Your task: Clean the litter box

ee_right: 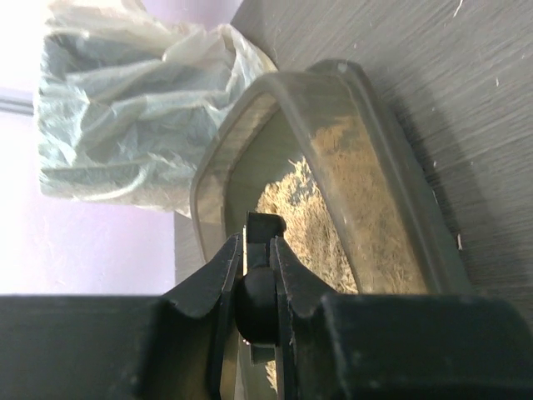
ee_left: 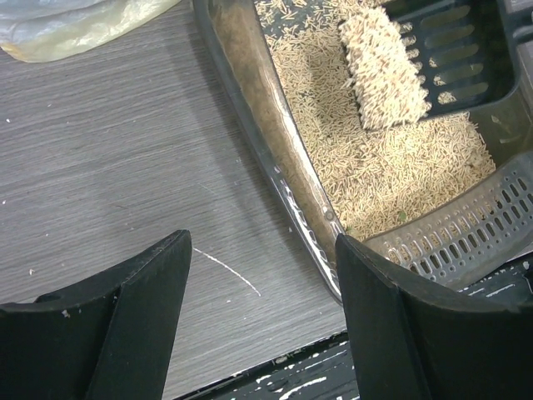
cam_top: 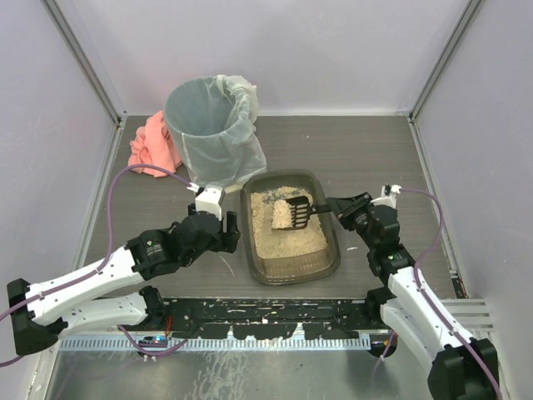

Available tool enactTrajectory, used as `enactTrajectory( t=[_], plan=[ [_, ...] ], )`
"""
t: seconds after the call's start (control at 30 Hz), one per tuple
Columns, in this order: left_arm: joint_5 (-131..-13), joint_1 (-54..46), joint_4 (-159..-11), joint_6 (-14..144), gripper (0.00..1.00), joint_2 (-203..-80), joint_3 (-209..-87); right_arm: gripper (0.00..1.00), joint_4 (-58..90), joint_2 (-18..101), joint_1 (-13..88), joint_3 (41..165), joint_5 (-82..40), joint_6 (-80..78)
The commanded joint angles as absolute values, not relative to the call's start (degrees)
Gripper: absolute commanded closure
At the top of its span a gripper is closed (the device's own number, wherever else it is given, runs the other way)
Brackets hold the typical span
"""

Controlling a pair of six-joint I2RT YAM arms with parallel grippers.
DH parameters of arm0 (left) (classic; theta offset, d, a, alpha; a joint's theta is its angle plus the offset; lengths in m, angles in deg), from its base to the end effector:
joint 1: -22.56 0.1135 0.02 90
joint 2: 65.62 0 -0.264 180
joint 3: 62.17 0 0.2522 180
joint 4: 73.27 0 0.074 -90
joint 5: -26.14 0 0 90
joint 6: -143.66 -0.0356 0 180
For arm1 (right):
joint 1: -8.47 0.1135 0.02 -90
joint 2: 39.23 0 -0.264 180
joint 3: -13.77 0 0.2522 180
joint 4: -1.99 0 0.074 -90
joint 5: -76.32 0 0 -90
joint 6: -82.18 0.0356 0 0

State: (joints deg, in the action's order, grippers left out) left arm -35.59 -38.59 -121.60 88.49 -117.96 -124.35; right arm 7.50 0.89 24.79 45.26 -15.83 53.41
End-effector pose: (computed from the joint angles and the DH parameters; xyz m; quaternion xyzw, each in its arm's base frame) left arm 0.1063 -0.1580 0.3000 0.0955 0.8746 -0.1659 0.4454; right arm 0.1663 0.0501 0.2190 0.2906 0.7332 0.3964 0.4699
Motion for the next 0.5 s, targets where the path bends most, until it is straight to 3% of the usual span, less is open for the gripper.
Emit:
enactTrajectory(
  t=[0.0, 0.17, 0.37, 0.47],
  plan=[
    [-34.3, -38.7, -121.3, 87.4, 0.28, -116.2, -124.5, 1.0, -1.6, 2.4, 17.1, 46.4, -30.1, 57.3],
    [-34.5, -38.6, -121.4, 87.6, 0.29, -115.5, -124.1, 0.99, -11.7, 7.9, 7.2, 43.6, -41.7, 63.9],
    [-34.5, -38.5, -121.3, 87.3, 0.28, -114.8, -124.0, 0.99, -19.7, 13.0, 6.3, 41.7, -45.3, 67.5],
    [-34.7, -38.6, -121.6, 86.8, 0.29, -115.4, -124.9, 0.99, -20.0, 12.2, 0.9, 39.9, -46.6, 68.8]
  ],
)
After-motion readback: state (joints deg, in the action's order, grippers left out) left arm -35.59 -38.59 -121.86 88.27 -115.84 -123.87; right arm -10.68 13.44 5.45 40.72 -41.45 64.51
